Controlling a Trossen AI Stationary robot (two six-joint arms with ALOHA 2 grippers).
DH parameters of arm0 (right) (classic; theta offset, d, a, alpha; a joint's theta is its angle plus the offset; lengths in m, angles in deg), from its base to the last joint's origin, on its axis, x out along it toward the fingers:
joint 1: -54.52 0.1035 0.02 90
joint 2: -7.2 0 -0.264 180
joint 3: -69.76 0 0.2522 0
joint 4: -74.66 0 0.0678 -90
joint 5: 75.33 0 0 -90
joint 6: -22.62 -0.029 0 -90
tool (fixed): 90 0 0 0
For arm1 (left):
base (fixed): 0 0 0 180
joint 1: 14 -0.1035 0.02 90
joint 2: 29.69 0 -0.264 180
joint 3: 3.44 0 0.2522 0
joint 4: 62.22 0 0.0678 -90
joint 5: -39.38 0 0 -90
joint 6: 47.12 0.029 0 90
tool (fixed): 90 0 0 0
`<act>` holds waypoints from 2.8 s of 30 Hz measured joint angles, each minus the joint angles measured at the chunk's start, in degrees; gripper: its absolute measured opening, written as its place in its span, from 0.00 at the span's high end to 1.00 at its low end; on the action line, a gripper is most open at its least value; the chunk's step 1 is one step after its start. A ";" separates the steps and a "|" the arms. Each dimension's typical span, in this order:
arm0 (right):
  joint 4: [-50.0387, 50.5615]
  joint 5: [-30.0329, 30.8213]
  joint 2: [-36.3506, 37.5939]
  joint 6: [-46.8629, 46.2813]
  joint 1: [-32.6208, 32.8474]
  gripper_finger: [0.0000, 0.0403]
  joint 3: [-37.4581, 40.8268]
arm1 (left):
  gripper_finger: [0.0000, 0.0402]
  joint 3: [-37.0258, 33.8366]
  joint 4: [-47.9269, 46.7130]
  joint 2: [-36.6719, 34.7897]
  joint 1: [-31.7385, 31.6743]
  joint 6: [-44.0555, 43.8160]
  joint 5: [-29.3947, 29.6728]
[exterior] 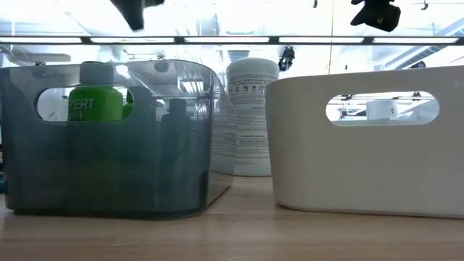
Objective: Pick & Place Travel size toiletries
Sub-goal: Put the blue razor into the white bin
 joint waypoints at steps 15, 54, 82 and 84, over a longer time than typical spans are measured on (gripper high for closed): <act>0.11 -0.07 -0.09 0.01 0.00 0.60 0.04 | 0.48 -0.19 -3.62 -16.66 -0.15 -1.09 21.64; -25.96 -7.53 34.86 13.28 -0.66 0.89 26.01 | 0.53 -55.36 22.88 -54.95 -2.14 -29.20 9.31; -25.64 -5.96 42.26 16.95 -0.67 0.78 27.29 | 0.54 -65.61 49.82 -36.87 -0.79 -71.85 -15.62; -25.68 -5.94 44.36 17.22 -0.66 0.77 28.03 | 0.54 -65.56 49.85 -35.69 -0.54 -73.46 -15.62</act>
